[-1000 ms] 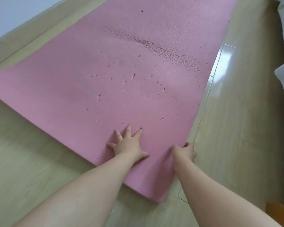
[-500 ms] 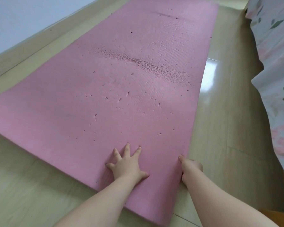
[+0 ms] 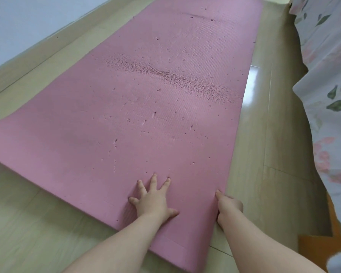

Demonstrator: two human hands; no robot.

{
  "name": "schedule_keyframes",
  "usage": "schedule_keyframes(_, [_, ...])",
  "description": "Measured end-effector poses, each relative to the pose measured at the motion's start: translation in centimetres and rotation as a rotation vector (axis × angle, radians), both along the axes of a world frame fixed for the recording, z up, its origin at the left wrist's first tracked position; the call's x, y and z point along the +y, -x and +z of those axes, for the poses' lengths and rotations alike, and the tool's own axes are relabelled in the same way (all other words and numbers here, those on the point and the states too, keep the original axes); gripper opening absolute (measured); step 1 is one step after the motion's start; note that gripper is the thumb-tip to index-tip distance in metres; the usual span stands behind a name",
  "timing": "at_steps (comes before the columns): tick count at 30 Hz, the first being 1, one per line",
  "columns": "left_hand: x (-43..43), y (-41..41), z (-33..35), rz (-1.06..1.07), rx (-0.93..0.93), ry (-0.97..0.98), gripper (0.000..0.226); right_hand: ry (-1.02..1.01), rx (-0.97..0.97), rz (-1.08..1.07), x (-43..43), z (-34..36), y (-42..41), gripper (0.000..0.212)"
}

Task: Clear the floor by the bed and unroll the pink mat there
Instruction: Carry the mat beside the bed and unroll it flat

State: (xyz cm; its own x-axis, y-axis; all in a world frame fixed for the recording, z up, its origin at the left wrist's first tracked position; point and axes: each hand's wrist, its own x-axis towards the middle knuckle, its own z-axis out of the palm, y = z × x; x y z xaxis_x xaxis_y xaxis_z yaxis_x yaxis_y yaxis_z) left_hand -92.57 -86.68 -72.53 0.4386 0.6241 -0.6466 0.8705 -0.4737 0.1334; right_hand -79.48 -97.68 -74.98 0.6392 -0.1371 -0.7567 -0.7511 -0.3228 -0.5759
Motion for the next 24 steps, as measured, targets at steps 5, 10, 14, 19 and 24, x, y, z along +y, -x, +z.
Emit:
schedule_keyframes(5, [-0.6, 0.4, 0.2, 0.038, -0.025, -0.058, 0.099, 0.077, -0.028, 0.041, 0.3, -0.1, -0.5, 0.036])
schedule_keyframes(10, [-0.5, 0.1, 0.1, 0.035, -0.022, -0.060, 0.098, 0.088, -0.044, 0.067, 0.9, -0.5, -1.3, 0.034])
schedule_keyframes(14, [-0.4, -0.2, 0.1, 0.019, -0.018, -0.073, 0.098, 0.086, -0.049, 0.064, 1.0, -1.0, -1.8, 0.036])
schedule_keyframes(19, [-0.5, 0.0, -0.1, -0.009, -0.009, -0.086, 0.097, 0.138, -0.080, 0.094, 0.9, -1.4, -1.5, 0.039])
schedule_keyframes(24, [1.0, 0.1, 0.5, -0.018, -0.036, -0.098, 0.098, 0.381, -0.089, 0.286, 0.9, 0.1, -0.2, 0.055])
